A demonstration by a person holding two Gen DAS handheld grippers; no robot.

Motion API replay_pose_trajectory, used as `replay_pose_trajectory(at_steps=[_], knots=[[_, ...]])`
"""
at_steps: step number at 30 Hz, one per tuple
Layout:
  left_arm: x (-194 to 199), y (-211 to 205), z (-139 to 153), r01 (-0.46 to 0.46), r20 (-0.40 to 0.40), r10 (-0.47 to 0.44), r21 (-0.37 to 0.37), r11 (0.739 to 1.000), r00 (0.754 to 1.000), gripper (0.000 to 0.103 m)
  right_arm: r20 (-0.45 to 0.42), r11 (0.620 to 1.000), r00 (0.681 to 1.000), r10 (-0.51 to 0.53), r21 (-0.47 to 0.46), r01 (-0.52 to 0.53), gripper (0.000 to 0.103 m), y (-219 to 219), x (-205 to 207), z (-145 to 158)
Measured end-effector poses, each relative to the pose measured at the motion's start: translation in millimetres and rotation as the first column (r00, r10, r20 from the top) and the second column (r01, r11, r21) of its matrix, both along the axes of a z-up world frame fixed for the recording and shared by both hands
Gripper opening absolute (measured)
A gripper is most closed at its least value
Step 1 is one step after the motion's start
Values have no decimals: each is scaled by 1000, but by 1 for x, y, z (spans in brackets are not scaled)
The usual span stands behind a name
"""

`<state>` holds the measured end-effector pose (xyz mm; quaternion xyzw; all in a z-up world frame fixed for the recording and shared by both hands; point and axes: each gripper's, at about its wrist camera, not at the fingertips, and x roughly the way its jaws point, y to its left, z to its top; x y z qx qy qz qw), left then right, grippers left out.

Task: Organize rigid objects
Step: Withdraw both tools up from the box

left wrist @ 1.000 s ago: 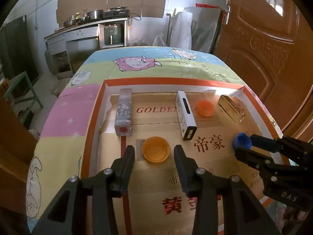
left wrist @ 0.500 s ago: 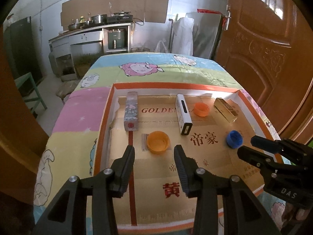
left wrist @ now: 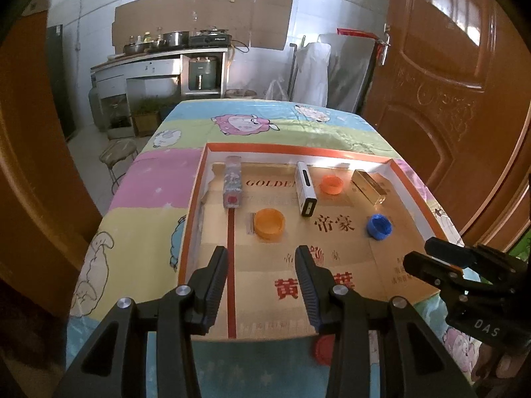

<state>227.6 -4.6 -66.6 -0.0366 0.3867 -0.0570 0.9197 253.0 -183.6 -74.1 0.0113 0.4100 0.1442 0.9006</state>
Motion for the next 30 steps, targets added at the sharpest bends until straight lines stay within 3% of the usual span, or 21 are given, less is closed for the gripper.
replay_pose_trajectory(at_steps=[30], knots=[[-74, 0, 38, -17, 83, 15, 20, 1000, 996, 42, 43, 1000, 999, -26, -2, 26, 49, -3, -70, 32]])
